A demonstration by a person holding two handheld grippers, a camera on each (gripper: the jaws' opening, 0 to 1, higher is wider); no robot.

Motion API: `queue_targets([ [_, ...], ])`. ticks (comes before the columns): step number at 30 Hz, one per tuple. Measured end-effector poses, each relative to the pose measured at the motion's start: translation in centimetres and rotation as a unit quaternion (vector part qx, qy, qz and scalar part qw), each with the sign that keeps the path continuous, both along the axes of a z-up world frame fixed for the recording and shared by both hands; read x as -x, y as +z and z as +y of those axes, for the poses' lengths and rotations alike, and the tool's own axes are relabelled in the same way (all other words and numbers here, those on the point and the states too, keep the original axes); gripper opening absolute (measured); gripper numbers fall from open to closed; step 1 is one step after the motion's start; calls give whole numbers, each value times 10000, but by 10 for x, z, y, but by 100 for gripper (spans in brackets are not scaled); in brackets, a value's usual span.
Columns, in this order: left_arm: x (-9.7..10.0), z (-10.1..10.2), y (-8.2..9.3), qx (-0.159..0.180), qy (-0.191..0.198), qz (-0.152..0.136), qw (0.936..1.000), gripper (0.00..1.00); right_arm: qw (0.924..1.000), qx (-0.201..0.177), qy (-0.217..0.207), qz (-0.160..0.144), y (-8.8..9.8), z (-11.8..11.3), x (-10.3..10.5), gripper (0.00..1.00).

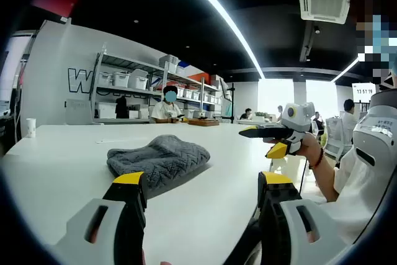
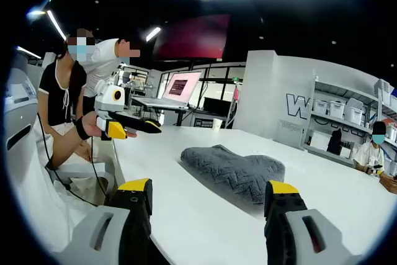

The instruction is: Open the folded towel by lifting each exposed corner and separating the folded layers until the towel lies flat within the target outline without major curled edges

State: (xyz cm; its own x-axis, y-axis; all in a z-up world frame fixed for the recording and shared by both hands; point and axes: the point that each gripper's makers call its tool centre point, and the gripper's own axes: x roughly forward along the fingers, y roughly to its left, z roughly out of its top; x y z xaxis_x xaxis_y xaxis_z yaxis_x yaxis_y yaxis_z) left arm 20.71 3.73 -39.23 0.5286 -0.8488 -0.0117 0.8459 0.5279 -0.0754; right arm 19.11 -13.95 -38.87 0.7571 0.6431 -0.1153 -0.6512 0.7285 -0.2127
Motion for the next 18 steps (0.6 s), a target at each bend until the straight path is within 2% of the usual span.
queue_targets([
  [18,0,-3,-2,-40,-29,28,10000,72,10000,45,60,-37,3,5,-1,72],
])
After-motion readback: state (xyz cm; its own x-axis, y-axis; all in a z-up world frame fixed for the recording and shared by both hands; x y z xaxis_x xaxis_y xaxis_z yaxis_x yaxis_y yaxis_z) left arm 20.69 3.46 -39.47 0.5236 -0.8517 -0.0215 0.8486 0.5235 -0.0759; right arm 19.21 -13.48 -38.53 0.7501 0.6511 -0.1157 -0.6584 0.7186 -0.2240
